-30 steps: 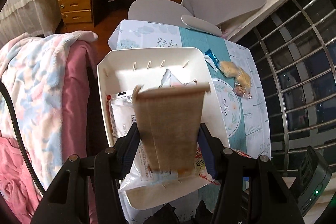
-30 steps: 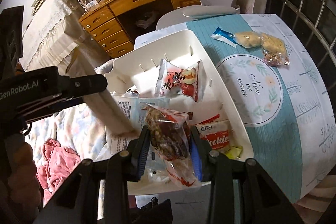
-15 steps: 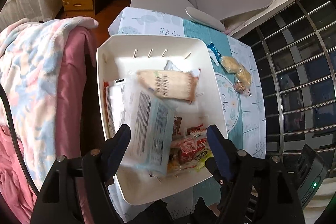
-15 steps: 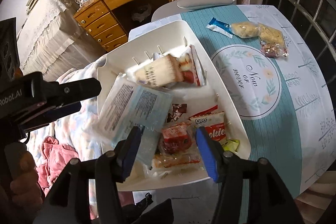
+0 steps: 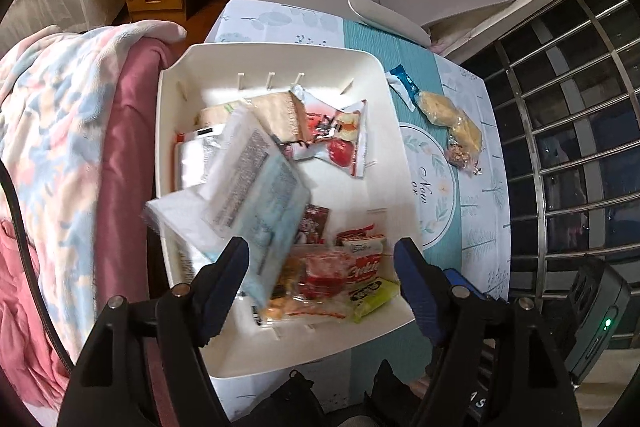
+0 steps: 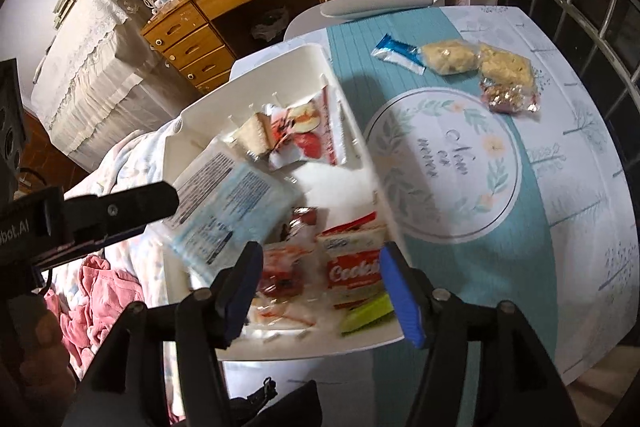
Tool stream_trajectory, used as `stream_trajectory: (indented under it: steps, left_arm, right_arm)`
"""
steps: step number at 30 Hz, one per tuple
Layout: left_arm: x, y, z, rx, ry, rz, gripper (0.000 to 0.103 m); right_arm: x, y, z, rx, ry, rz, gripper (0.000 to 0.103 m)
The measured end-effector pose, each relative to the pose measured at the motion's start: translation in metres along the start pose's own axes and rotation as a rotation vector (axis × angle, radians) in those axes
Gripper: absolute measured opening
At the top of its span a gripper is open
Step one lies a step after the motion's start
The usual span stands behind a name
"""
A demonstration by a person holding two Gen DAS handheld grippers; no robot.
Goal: Organize snacks
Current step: 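Move both tools back over the remaining snacks on the plate, then grasp the clear puffed-snack bag with the left tool while the right tool grasps the clear nut bag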
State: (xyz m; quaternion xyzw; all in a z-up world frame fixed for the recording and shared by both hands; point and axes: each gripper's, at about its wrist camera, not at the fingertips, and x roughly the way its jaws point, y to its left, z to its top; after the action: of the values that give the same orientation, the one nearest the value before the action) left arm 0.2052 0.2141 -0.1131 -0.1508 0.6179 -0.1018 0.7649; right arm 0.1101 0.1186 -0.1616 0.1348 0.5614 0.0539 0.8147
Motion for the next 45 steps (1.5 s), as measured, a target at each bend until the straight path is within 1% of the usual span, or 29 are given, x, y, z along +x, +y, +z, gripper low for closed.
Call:
stream_trajectory:
  steps: [2, 4, 10, 13, 20, 26, 30, 33, 38, 42, 45]
  left_arm:
    - [0.003, -0.011, -0.001, -0.009, 0.003, 0.012, 0.075]
    - [0.008, -0.024, -0.001, -0.020, 0.009, 0.021, 0.079]
    - [0.026, -0.074, 0.002, -0.030, 0.019, 0.015, 0.080]
    - [0.043, -0.105, 0.005, -0.020, 0.027, -0.005, 0.083]
    - [0.093, -0.168, 0.015, -0.003, 0.086, -0.019, 0.083]
    - [0.126, -0.212, 0.038, 0.002, 0.095, 0.004, 0.086]
    - [0.145, -0.228, 0.060, -0.024, 0.090, 0.026, 0.087]
    - [0.160, -0.231, 0.079, -0.058, 0.086, 0.039, 0.088]
    - [0.192, -0.228, 0.111, -0.147, 0.099, 0.073, 0.090]
    - [0.218, -0.224, 0.130, -0.194, 0.122, 0.088, 0.090]
    - [0.237, -0.222, 0.140, -0.209, 0.140, 0.110, 0.090]
  right_arm:
    - [-0.001, -0.012, 0.006, -0.010, 0.003, 0.004, 0.063]
    - [-0.003, -0.025, 0.011, -0.022, 0.004, 0.005, 0.064]
    - [-0.013, -0.071, 0.030, -0.051, -0.009, -0.016, 0.064]
    - [-0.016, -0.095, 0.040, -0.069, -0.012, -0.031, 0.064]
    - [-0.017, -0.157, 0.070, -0.106, -0.028, -0.081, 0.064]
    - [-0.012, -0.199, 0.093, -0.115, -0.046, -0.086, 0.064]
    - [-0.002, -0.218, 0.108, -0.153, -0.057, -0.083, 0.065]
    - [0.008, -0.226, 0.114, -0.190, -0.068, -0.073, 0.075]
    - [0.029, -0.225, 0.118, -0.303, -0.121, -0.081, 0.075]
    - [0.046, -0.217, 0.117, -0.406, -0.165, -0.089, 0.075]
    - [0.061, -0.207, 0.113, -0.486, -0.186, -0.077, 0.075]
